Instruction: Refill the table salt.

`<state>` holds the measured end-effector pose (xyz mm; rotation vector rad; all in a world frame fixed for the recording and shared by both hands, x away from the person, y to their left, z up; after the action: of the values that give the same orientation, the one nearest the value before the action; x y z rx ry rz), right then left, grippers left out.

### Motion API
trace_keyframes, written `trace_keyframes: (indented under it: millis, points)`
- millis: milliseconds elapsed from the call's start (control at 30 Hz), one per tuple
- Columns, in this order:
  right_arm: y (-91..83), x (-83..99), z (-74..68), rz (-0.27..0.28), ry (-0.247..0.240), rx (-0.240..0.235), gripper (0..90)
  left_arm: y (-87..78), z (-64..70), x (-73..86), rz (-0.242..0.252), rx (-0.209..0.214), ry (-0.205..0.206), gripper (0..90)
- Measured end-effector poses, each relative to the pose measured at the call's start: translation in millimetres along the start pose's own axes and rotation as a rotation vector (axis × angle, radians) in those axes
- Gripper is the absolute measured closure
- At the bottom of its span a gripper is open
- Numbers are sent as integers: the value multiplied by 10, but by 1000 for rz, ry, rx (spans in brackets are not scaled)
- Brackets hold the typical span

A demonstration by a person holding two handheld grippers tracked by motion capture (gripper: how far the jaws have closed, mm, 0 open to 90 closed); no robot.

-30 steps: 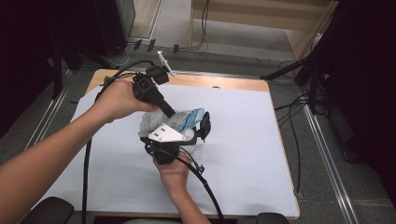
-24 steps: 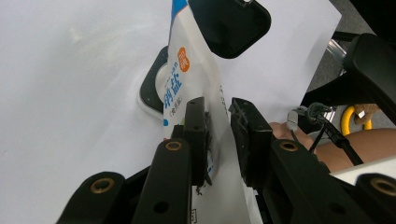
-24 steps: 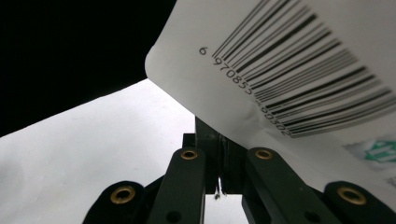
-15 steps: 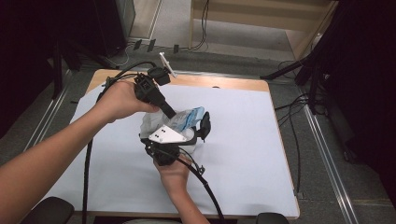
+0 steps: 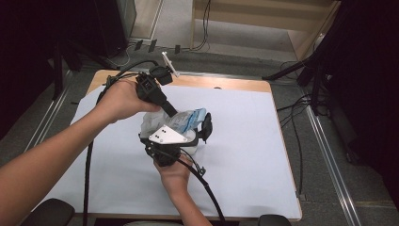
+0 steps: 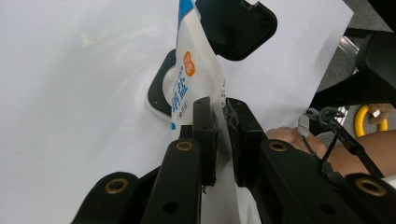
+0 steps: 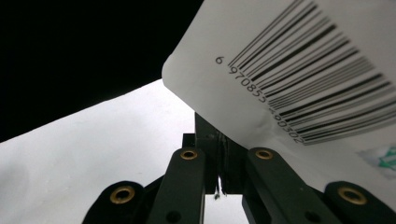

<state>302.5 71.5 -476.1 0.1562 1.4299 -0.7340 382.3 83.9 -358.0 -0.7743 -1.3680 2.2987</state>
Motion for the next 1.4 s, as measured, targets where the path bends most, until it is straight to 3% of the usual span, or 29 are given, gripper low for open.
trace_keyframes:
  millis: [500,1400]
  points:
    - [14,45,14,-11,4,2,891,-32,37,20,-10,-11,5,844]
    - [10,52,32,-5,12,6,891,-14,24,30,-9,6,-1,836]
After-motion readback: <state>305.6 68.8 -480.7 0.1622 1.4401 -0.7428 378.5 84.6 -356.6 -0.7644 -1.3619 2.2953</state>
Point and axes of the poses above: each handheld gripper's, and its own axes: y roughly forward along the jaws, x roughly out of its underside, z roughly to its right, the point moved 6 cm from there along y, roughly forward along the jaws, and after that the axes turned 15 degrees about -y, right-handed, at the moved point
